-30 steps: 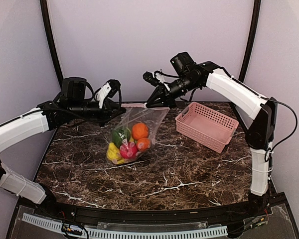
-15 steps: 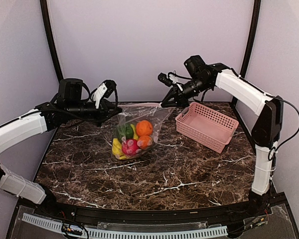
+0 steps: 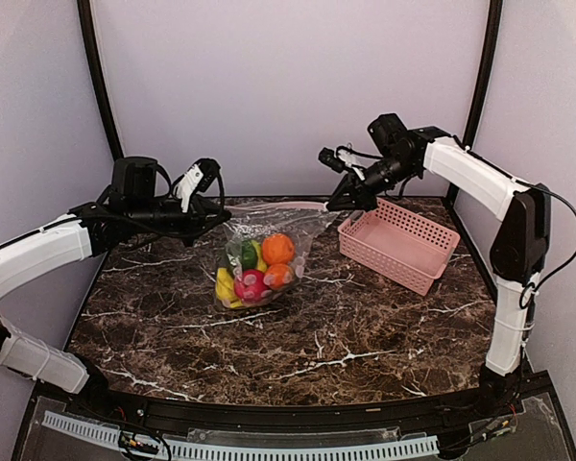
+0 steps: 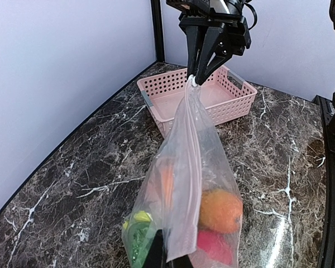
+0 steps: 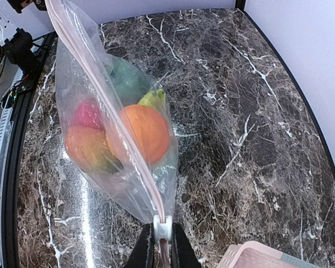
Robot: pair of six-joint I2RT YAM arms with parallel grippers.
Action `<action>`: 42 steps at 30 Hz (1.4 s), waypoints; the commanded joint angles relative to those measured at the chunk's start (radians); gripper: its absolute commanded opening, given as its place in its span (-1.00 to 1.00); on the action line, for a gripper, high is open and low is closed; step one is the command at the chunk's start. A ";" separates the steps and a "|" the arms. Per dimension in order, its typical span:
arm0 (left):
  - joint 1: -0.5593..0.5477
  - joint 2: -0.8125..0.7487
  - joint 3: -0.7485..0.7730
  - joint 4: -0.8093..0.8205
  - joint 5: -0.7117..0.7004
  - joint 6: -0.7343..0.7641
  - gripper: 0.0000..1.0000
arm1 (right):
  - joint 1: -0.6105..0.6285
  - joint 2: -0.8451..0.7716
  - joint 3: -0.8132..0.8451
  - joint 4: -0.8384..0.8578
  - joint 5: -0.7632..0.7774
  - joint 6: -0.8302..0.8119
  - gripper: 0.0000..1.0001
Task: Place the food in the zip-top bag and seal the zipper
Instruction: Zip the zipper on the zipper food storage bag, then set the zipper food storage bag at the center of the board.
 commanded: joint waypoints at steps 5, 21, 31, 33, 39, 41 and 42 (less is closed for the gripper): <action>0.027 -0.025 -0.018 0.012 -0.002 -0.022 -0.98 | -0.045 -0.027 0.000 -0.031 0.088 -0.002 -0.82; 0.067 0.065 0.033 0.292 -0.029 -0.082 -0.96 | -0.005 0.026 0.258 0.030 -0.011 0.039 -0.82; 0.067 -0.051 -0.198 0.339 0.023 -0.163 -0.49 | 0.079 -0.122 -0.116 0.101 0.014 -0.001 -0.80; 0.066 -0.067 -0.197 0.337 0.020 -0.158 -0.19 | 0.088 -0.112 -0.089 0.081 -0.004 0.013 -0.79; 0.028 -0.103 -0.028 0.087 0.063 -0.037 0.39 | 0.127 -0.092 0.055 -0.024 -0.017 0.024 -0.77; -0.005 -0.108 0.045 -0.038 0.055 -0.001 0.45 | 0.143 -0.095 0.077 -0.041 -0.003 0.024 -0.76; -0.031 -0.100 0.098 -0.067 0.051 0.009 0.45 | 0.153 -0.095 0.085 -0.052 0.009 0.022 -0.76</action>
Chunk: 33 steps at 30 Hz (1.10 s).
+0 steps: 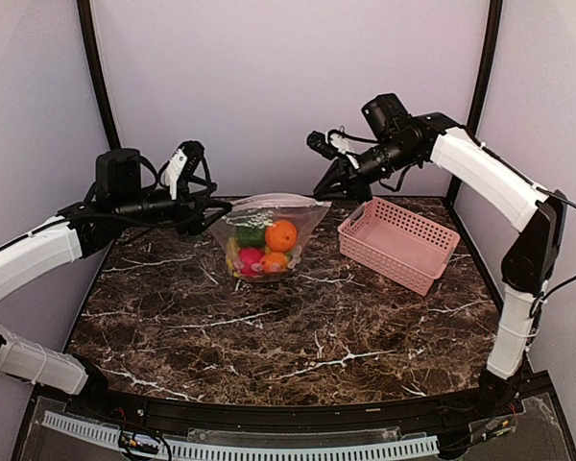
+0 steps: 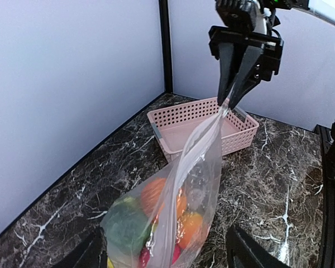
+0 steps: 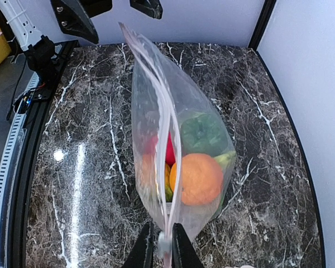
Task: Place the food in the zip-top bag and seal the zipper
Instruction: Set the zipper food storage bag at the center of the board, then reset both arms
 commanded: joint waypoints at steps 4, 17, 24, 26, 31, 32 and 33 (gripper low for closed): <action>-0.126 0.014 0.246 -0.244 0.005 0.067 0.46 | 0.075 0.001 0.082 -0.089 0.033 -0.006 -0.76; -0.233 0.112 0.171 -0.289 0.055 0.059 0.35 | -0.016 -0.159 -0.225 -0.059 0.032 0.001 -0.49; -0.279 0.027 0.031 -0.285 -0.071 0.087 0.31 | -0.131 -0.325 -0.504 0.104 0.011 0.122 -0.23; -0.279 -0.024 -0.035 -0.224 -0.176 0.094 0.34 | -0.184 -0.372 -0.556 0.182 0.064 0.177 -0.04; -0.277 -0.139 -0.118 -0.102 -0.497 0.028 0.69 | -0.402 -0.511 -0.625 0.429 0.232 0.411 0.97; -0.278 -0.161 -0.124 -0.094 -0.528 0.025 0.70 | -0.446 -0.521 -0.620 0.447 0.255 0.445 0.97; -0.278 -0.169 -0.127 -0.090 -0.535 0.022 0.75 | -0.459 -0.528 -0.616 0.465 0.289 0.470 0.97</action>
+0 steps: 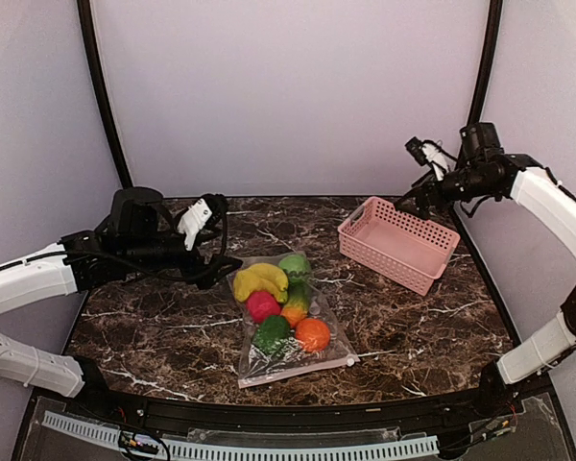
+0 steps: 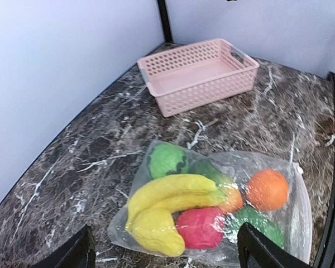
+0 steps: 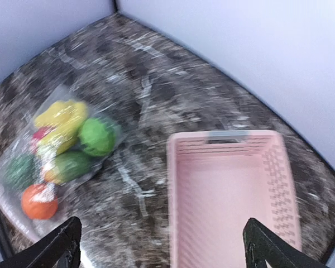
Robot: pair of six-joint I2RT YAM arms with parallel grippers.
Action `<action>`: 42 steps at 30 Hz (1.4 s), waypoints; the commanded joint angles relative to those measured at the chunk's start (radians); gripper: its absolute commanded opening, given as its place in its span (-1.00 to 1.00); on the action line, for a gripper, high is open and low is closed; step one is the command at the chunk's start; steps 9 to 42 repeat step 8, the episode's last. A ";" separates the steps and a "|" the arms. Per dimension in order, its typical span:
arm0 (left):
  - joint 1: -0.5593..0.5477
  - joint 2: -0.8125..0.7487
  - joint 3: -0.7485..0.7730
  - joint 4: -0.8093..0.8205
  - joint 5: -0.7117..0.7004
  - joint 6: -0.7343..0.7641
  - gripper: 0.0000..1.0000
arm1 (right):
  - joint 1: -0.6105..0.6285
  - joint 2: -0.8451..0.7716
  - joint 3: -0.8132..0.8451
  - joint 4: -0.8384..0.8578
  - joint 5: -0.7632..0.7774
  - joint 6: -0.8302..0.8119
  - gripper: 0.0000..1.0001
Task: Place the food in the zip-top bag and seal the zipper
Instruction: Reset both arms
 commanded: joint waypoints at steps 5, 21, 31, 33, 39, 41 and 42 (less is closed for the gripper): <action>0.003 -0.102 -0.045 0.113 -0.244 -0.060 0.79 | -0.109 -0.102 -0.052 0.293 0.172 0.249 0.97; 0.003 -0.102 -0.064 0.136 -0.265 -0.066 0.79 | -0.109 -0.102 -0.095 0.334 0.203 0.304 0.97; 0.003 -0.102 -0.064 0.136 -0.265 -0.066 0.79 | -0.109 -0.102 -0.095 0.334 0.203 0.304 0.97; 0.003 -0.102 -0.064 0.136 -0.265 -0.066 0.79 | -0.109 -0.102 -0.095 0.334 0.203 0.304 0.97; 0.003 -0.102 -0.064 0.136 -0.265 -0.066 0.79 | -0.109 -0.102 -0.095 0.334 0.203 0.304 0.97; 0.003 -0.102 -0.064 0.136 -0.265 -0.066 0.79 | -0.109 -0.102 -0.095 0.334 0.203 0.304 0.97; 0.003 -0.102 -0.064 0.136 -0.265 -0.066 0.79 | -0.109 -0.102 -0.095 0.334 0.203 0.304 0.97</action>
